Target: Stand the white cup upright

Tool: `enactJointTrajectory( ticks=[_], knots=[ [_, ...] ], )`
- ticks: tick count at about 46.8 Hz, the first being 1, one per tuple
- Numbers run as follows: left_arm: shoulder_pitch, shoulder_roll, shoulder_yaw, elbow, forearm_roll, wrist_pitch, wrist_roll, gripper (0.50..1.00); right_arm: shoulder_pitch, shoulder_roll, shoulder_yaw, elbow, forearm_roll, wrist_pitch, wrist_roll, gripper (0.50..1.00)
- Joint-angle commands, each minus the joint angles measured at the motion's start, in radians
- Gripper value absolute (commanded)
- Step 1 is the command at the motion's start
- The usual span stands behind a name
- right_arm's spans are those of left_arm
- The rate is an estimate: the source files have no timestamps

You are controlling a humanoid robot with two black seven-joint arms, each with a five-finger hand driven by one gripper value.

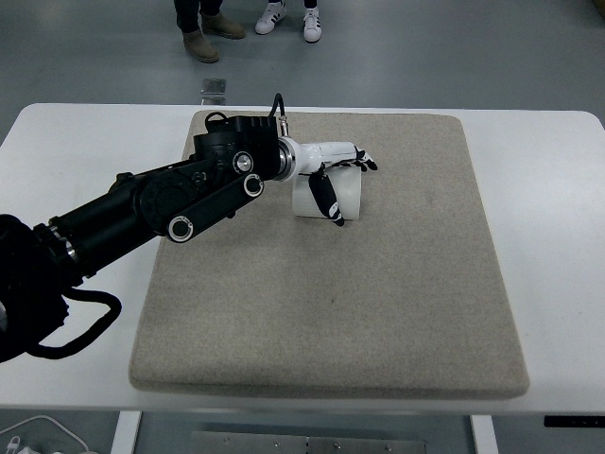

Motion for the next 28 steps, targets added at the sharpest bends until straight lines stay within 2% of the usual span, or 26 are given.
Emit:
enactJointTrajectory(
  ticks=[1, 6, 8, 9, 14, 18, 21, 24, 28],
  knots=[
    [0.000, 0.000, 0.000, 0.000, 0.005, 0.001, 0.000, 0.911, 0.000, 0.000, 0.000, 0.000, 0.000, 0.000, 0.000, 0.930],
    [-0.002, 0.000, 0.019, 0.000, 0.005, 0.001, 0.002, 0.849, 0.000, 0.000, 0.000, 0.000, 0.000, 0.000, 0.000, 0.930],
    [-0.002, 0.000, 0.026, 0.000, 0.006, 0.003, 0.002, 0.785, -0.001, 0.000, 0.000, 0.000, 0.000, 0.000, 0.000, 0.930],
    [-0.002, 0.001, 0.029, 0.000, 0.006, 0.003, 0.002, 0.769, 0.000, 0.000, 0.000, 0.000, 0.000, 0.000, 0.000, 0.930],
    [-0.003, 0.001, 0.029, 0.000, 0.006, 0.003, 0.002, 0.737, 0.000, 0.000, 0.000, 0.000, 0.000, 0.000, 0.000, 0.930],
    [-0.005, 0.001, 0.029, 0.000, 0.005, 0.003, 0.003, 0.637, -0.001, 0.000, 0.000, 0.000, 0.000, 0.000, 0.000, 0.930],
    [-0.009, 0.001, 0.029, 0.000, 0.003, 0.003, 0.003, 0.587, 0.000, 0.000, 0.000, 0.000, 0.000, 0.002, 0.000, 0.930],
    [-0.014, 0.001, 0.026, 0.001, -0.002, 0.003, 0.002, 0.568, -0.001, 0.000, 0.000, 0.000, 0.000, 0.000, 0.000, 0.930],
    [-0.026, 0.003, 0.016, 0.008, -0.015, 0.003, 0.003, 0.566, 0.000, 0.000, 0.000, 0.000, 0.000, 0.000, 0.000, 0.930]
  ],
)
